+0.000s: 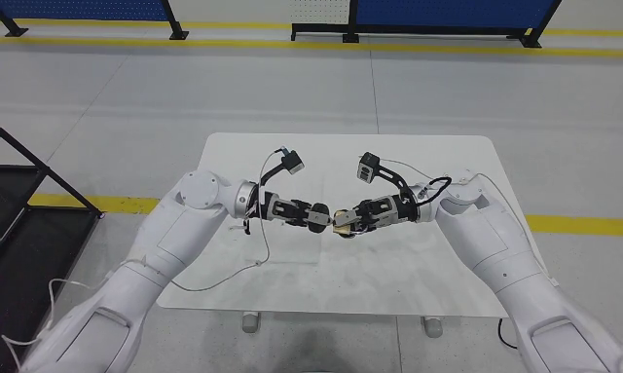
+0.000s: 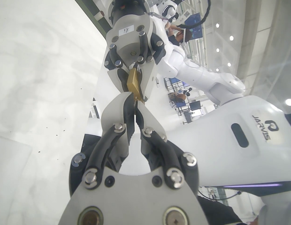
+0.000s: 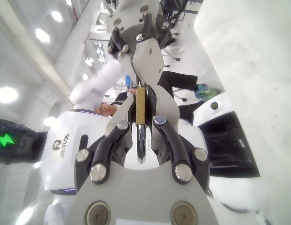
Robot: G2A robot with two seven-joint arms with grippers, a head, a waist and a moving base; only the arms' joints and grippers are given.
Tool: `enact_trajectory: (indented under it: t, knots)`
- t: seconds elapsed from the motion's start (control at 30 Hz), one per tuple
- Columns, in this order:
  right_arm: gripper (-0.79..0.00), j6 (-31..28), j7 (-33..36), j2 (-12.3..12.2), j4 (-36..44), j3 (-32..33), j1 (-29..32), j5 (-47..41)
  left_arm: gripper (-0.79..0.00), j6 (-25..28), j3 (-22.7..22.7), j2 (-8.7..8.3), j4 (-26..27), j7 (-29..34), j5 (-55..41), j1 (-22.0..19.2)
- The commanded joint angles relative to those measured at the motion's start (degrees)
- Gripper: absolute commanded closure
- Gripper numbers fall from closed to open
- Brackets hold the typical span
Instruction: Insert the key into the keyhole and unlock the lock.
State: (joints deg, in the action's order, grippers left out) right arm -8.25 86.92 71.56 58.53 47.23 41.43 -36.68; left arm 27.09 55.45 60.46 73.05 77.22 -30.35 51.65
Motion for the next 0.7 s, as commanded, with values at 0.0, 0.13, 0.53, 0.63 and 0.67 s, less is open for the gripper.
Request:
enact_trajectory:
  t: [0.0,0.13,0.53,0.63,0.67]
  knots:
    - [0.000,0.0,0.0,0.0,0.0,0.0,0.0,0.0,0.000,0.8,0.2,-0.17,0.6,-0.8,1.1,0.3]
    - [0.000,0.0,0.0,0.0,0.0,0.0,0.0,0.0,0.000,1.9,0.5,-0.45,1.1,-1.9,2.3,0.8]
    - [0.000,0.0,0.0,0.0,0.0,0.0,0.0,0.0,0.000,5.8,1.4,-1.36,4.0,-5.8,6.7,2.1]
    - [0.000,0.0,0.0,0.0,0.0,0.0,0.0,0.0,0.000,6.7,1.4,-1.60,4.6,-6.7,7.7,2.4]
    - [0.000,0.0,0.0,0.0,0.0,0.0,0.0,0.0,0.000,6.9,1.4,-1.69,4.7,-6.9,8.0,2.5]
